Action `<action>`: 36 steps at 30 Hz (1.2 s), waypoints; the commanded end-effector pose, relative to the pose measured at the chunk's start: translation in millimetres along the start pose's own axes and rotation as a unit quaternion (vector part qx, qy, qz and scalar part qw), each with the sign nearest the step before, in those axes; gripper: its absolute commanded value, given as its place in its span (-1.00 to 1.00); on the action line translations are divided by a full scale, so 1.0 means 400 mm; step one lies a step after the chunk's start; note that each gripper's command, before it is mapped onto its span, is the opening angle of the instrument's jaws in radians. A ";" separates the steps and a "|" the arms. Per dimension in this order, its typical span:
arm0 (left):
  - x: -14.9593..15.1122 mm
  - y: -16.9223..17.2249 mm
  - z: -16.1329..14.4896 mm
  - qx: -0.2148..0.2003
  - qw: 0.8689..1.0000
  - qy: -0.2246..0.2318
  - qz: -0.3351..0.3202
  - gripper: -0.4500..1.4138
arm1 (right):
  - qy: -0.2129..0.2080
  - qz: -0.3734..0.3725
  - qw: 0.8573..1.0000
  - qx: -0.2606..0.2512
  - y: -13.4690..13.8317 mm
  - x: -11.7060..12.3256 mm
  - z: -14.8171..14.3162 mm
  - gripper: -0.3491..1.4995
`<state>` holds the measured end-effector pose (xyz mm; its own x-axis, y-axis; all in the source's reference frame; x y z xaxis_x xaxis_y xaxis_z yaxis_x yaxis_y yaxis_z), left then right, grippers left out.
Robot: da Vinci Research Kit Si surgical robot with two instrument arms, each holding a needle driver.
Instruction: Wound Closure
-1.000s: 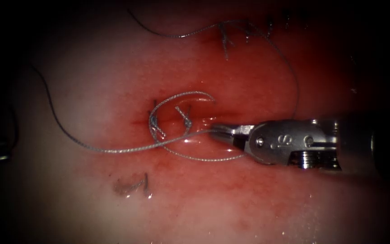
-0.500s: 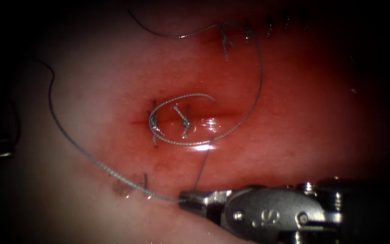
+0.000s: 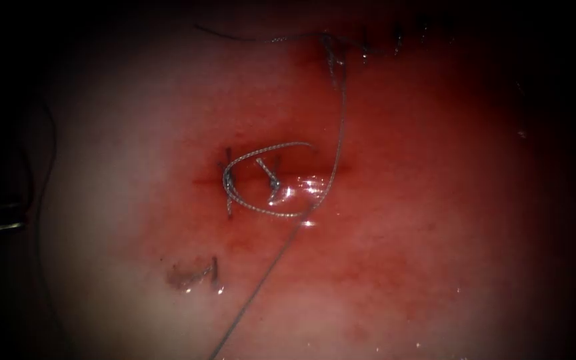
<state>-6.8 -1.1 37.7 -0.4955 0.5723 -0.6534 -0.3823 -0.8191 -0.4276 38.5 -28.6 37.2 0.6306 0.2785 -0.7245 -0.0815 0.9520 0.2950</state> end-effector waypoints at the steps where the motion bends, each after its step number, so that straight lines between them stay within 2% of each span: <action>1: -0.0005 -0.0003 0.0018 -0.002 1.000 0.001 0.001 -0.95 | 0.032 -0.015 0.999 -0.017 0.0042 -0.0009 -0.0007 0.54; 2: -0.0007 -0.0006 0.0017 -0.002 1.000 0.000 0.002 -0.96 | 0.053 -0.020 0.998 -0.027 0.0071 -0.0009 -0.0028 0.72; 5: -0.0017 -0.0020 0.0016 -0.002 1.000 0.000 0.003 -0.98 | 0.079 -0.026 0.995 -0.064 0.0133 -0.0015 -0.0087 0.91; 11: -0.0040 -0.0048 0.0029 0.002 1.000 -0.001 0.006 -0.93 | 0.077 -0.065 0.993 -0.067 0.0223 -0.0069 -0.0218 0.85; 15: -0.0047 -0.0057 0.0035 0.004 1.000 -0.001 0.010 -0.91 | 0.071 -0.084 0.992 -0.064 0.0254 -0.0094 -0.0239 0.71; 19: -0.0063 -0.0068 0.0048 0.010 1.000 -0.002 0.014 -0.98 | 0.060 -0.104 0.990 -0.073 0.0295 -0.0139 -0.0215 0.63; 24: -0.0082 -0.0076 0.0064 0.015 1.000 -0.007 0.021 -1.00 | 0.050 -0.124 0.987 -0.093 0.0345 -0.0213 -0.0144 0.63; 28: -0.0092 -0.0075 0.0071 0.015 0.999 -0.015 0.025 -1.00 | 0.044 -0.128 0.985 -0.105 0.0388 -0.0270 -0.0096 0.54; 36: -0.0097 -0.0068 0.0079 0.014 0.999 -0.023 0.027 -1.00 | 0.030 -0.134 0.982 -0.129 0.0421 -0.0345 -0.0045 0.43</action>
<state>-5.8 -0.9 42.8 -0.5511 0.5287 -0.6455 -0.3774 -0.8479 -0.3723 26.3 -15.8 50.4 0.6119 0.0109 -0.7909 -0.1180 0.9900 -0.0776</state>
